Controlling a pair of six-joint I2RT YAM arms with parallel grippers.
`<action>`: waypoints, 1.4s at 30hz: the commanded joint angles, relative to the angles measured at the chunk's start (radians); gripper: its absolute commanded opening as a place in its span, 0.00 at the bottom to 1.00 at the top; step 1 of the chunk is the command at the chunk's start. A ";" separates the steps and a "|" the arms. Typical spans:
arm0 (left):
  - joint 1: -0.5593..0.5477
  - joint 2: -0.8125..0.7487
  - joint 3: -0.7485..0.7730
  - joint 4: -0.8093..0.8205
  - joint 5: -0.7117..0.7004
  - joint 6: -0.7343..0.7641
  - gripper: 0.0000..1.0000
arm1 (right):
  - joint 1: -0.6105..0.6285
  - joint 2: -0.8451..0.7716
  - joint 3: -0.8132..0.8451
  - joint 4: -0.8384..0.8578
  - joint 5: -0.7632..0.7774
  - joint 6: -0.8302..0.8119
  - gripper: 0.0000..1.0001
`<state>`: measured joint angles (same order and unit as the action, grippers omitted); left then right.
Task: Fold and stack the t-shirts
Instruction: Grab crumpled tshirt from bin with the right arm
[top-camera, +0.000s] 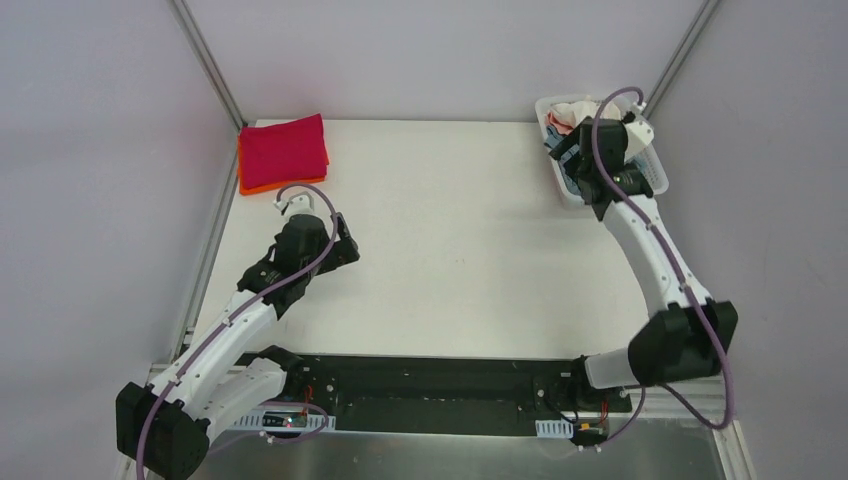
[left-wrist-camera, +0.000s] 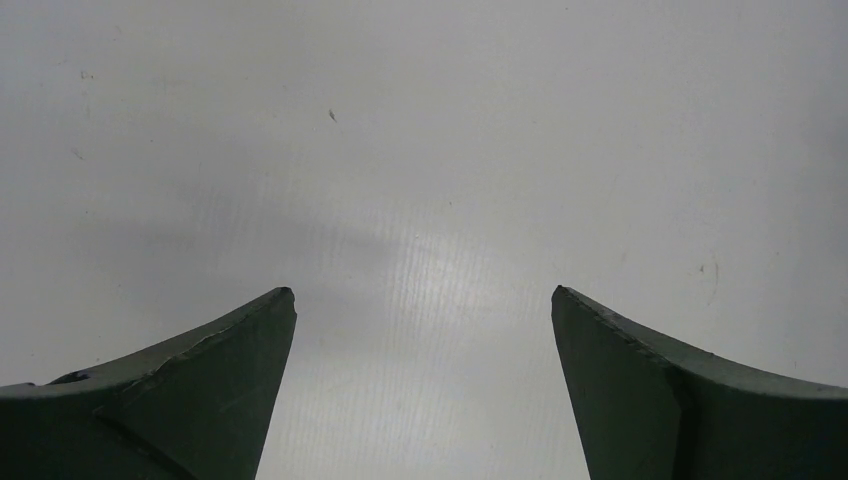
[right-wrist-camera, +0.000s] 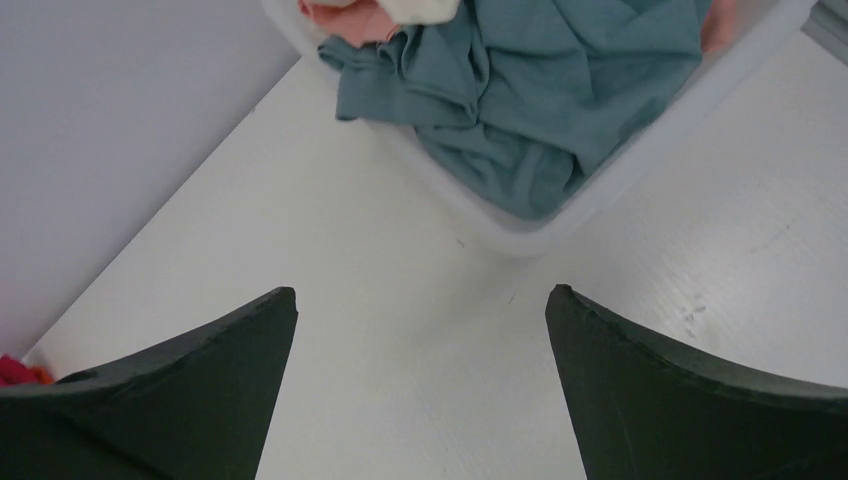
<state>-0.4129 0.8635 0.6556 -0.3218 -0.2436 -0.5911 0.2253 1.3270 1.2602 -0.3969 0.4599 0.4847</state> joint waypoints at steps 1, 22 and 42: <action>-0.004 0.025 0.019 0.021 -0.040 -0.016 0.99 | -0.107 0.195 0.209 -0.040 -0.061 -0.069 1.00; -0.004 0.118 0.046 0.029 -0.085 0.004 0.99 | -0.274 0.817 0.820 0.052 -0.355 -0.443 0.99; -0.003 0.184 0.079 0.029 -0.109 0.007 0.99 | -0.278 1.066 1.030 0.176 -0.294 -0.418 0.64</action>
<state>-0.4126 1.0439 0.6960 -0.3107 -0.3237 -0.5884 -0.0490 2.3810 2.2345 -0.2882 0.1467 0.0433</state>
